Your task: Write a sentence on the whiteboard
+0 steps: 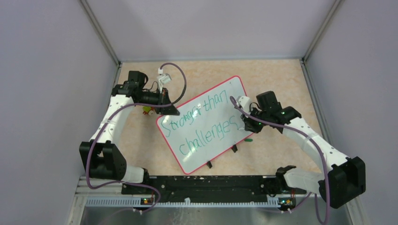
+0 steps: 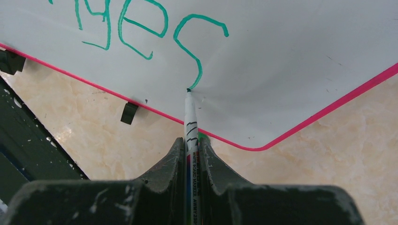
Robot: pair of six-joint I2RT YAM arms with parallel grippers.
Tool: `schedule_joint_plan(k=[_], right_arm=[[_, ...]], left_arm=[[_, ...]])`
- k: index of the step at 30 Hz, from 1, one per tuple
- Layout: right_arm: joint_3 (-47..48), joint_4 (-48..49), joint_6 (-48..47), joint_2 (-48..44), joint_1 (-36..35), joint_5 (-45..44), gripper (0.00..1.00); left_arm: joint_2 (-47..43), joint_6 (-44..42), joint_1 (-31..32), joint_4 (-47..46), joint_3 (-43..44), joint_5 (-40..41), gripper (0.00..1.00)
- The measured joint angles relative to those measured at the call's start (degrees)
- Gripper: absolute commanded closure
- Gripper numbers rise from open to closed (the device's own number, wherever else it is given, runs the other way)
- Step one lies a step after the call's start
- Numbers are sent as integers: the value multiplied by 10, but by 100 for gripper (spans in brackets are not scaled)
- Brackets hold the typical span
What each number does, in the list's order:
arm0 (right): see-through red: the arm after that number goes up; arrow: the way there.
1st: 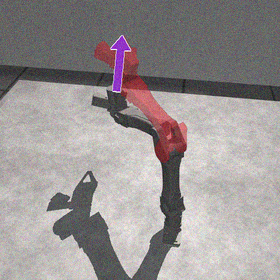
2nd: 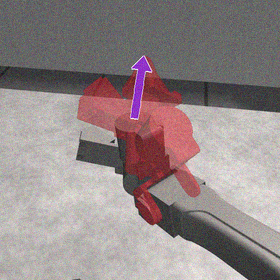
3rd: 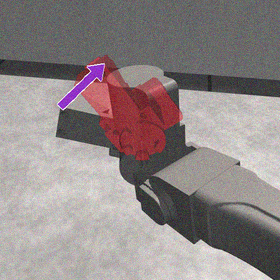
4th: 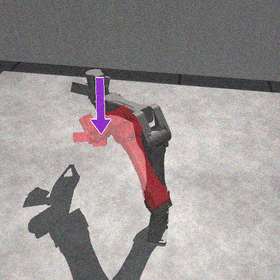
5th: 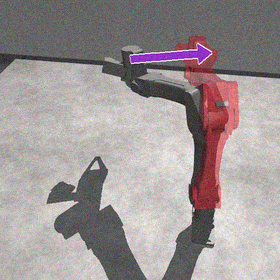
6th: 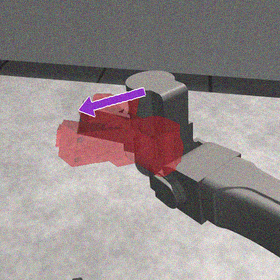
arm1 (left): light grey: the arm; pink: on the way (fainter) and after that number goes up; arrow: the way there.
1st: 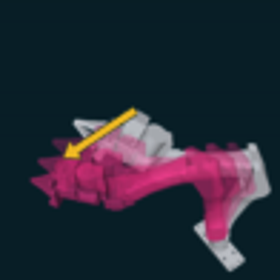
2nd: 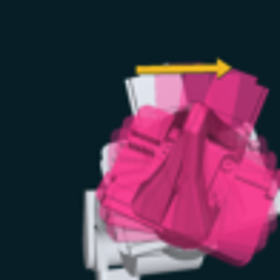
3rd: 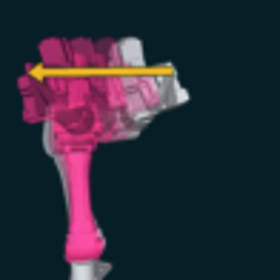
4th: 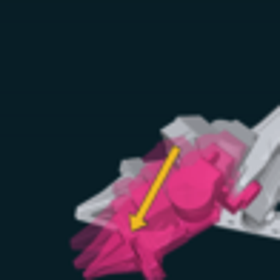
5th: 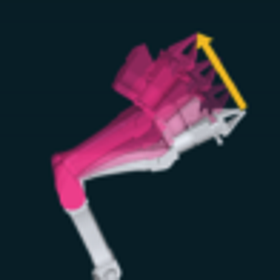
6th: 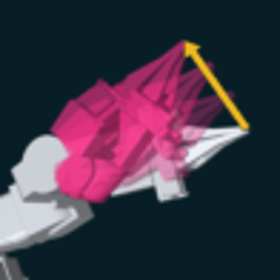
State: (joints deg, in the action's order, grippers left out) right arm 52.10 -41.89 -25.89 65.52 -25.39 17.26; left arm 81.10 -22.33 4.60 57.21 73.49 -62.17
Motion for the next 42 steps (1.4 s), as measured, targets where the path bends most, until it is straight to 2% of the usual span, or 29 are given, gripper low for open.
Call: schedule_joint_plan(k=[14,22,25,32,42], right_arm=[[3,0,17,14,-53,22,100],[25,6,31,1,-56,49,100],[25,-1,31,-17,-46,62,100],[24,-17,14,-35,32,72,100],[24,-5,8,-24,38,48,100]], left_arm=[[0,0,0,0,0,0,100],[0,0,0,0,0,0,100],[0,-1,0,0,0,0,100],[0,-1,0,0,0,-1,100],[0,-1,0,0,0,-1,100]])
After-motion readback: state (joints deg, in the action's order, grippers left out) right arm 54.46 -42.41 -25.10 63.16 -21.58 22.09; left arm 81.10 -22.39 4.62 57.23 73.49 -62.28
